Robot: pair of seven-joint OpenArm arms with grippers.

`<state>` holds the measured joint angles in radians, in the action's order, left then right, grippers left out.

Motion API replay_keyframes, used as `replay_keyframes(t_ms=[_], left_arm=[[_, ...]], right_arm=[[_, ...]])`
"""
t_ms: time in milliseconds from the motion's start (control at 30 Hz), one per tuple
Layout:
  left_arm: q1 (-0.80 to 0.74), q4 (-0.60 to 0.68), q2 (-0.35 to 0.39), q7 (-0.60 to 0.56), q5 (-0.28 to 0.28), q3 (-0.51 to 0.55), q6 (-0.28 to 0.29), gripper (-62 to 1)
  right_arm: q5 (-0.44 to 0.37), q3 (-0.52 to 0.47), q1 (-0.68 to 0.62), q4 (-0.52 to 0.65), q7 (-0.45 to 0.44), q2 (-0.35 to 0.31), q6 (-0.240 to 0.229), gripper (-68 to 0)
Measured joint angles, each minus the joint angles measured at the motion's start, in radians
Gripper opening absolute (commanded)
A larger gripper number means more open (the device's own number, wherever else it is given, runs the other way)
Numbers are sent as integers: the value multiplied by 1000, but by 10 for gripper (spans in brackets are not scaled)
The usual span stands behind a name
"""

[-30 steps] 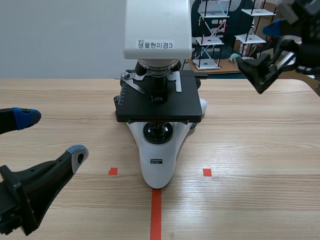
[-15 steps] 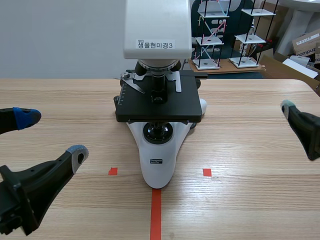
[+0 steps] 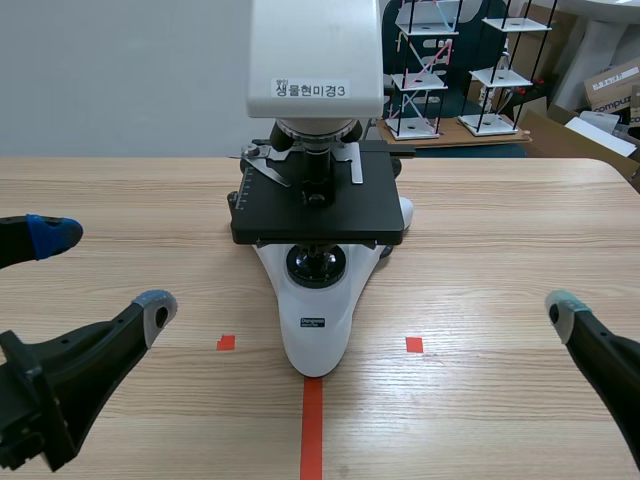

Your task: Return to the home posture

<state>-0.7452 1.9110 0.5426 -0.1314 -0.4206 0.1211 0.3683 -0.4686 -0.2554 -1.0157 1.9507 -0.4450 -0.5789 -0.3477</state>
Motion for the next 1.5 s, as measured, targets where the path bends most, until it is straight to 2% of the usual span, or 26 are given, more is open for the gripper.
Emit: replay_keyframes(t_ms=[233, 1500], left_arm=[[0, 0, 0, 0, 0, 0, 0, 14], [0, 0, 0, 0, 0, 0, 0, 14]], right_arm=[[-1, -28, -28, 43, -2, 0, 0, 4], [-4, -39, -24, 44, -18, 0, 0, 4]])
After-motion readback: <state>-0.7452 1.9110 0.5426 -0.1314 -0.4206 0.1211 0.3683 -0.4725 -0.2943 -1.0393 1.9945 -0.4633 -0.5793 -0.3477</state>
